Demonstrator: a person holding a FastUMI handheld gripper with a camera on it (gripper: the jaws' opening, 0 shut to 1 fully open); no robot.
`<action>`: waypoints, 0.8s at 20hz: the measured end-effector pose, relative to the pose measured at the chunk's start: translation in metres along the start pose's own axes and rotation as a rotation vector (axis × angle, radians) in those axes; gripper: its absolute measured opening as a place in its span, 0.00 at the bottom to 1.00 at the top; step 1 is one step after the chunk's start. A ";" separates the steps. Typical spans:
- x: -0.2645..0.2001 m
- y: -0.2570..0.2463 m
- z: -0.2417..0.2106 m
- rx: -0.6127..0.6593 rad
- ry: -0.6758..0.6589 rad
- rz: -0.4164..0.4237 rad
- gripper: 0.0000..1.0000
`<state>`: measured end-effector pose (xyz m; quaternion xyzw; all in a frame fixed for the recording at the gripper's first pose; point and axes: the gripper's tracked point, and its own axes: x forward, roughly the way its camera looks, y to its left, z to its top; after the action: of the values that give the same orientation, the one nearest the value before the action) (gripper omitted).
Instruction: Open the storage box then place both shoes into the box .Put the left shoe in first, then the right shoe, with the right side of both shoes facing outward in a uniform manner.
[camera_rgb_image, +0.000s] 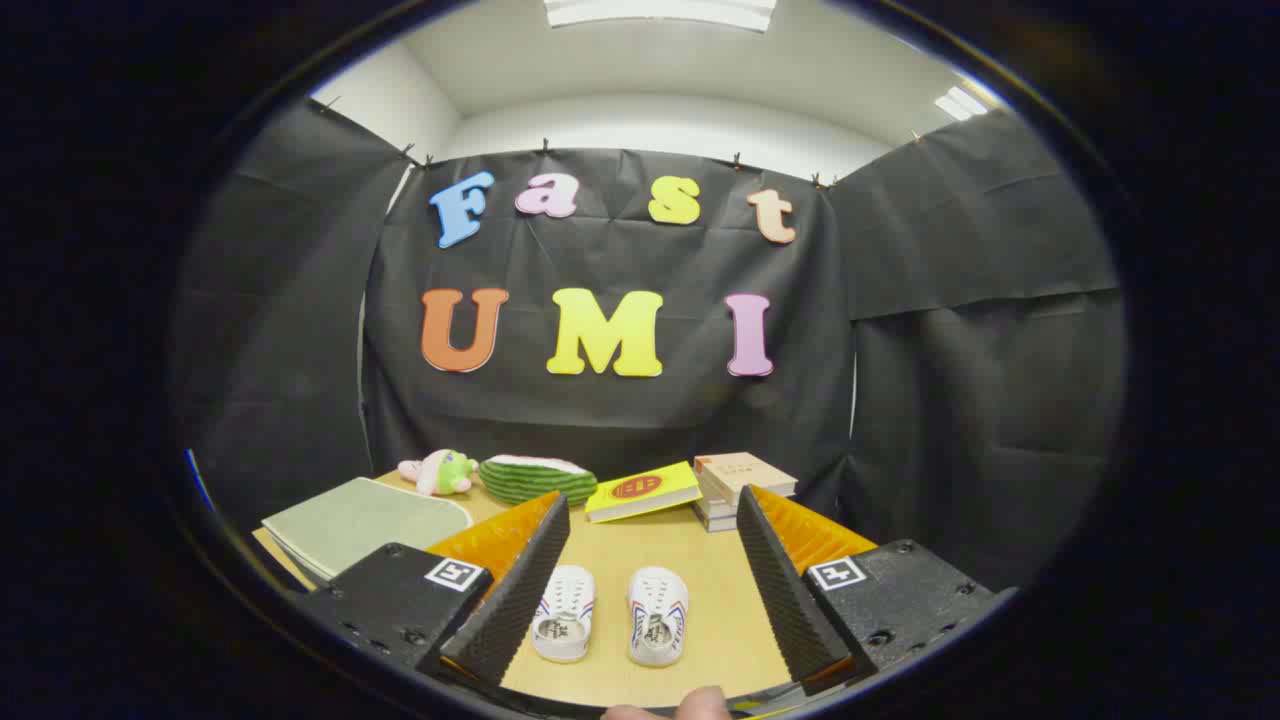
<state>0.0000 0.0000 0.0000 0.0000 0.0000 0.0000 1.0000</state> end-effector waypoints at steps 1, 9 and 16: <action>-0.001 0.000 0.001 0.005 -0.002 0.002 1.00; -0.002 -0.004 0.003 0.002 -0.008 -0.007 1.00; -0.002 -0.002 0.001 -0.006 -0.007 -0.004 1.00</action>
<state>-0.0019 -0.0018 0.0006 -0.0030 -0.0035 -0.0022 1.0000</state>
